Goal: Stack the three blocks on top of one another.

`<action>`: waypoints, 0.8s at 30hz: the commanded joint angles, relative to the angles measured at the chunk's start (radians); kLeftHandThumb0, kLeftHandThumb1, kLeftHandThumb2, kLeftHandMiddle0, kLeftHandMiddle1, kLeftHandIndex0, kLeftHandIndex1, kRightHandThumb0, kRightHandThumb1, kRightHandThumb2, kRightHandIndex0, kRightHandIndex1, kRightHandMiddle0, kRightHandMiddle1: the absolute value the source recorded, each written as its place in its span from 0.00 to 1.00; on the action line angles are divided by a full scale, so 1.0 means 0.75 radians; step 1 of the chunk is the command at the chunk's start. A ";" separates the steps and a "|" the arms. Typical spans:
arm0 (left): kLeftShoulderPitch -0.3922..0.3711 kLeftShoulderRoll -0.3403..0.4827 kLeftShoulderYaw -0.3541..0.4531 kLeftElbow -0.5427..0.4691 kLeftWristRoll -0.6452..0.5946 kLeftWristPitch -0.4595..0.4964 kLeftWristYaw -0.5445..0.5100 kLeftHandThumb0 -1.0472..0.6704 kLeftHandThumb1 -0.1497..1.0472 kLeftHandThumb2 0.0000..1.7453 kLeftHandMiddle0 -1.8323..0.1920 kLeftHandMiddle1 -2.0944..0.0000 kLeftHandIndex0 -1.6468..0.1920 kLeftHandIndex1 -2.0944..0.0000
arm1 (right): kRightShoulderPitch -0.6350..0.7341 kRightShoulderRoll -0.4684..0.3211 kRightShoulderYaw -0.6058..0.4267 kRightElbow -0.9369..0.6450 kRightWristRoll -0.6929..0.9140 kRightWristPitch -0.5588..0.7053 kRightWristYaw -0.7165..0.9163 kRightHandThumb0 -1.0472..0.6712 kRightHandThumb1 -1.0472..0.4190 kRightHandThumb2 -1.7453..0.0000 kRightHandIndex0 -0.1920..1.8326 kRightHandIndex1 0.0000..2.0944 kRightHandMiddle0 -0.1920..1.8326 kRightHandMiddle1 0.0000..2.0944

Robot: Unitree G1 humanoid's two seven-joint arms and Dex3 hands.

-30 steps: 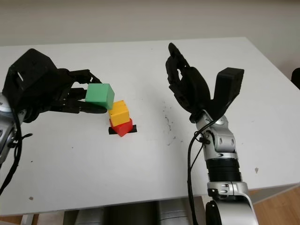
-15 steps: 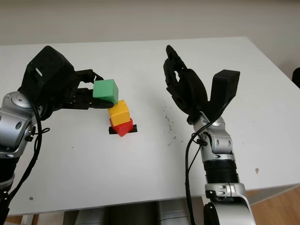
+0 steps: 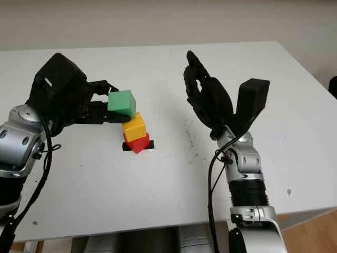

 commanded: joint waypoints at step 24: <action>-0.071 0.039 -0.082 -0.011 0.016 0.007 -0.044 0.44 0.95 0.03 0.72 0.96 0.70 0.17 | 0.017 0.008 -0.002 -0.042 0.005 0.023 -0.018 0.27 0.00 0.65 0.02 0.03 0.06 0.03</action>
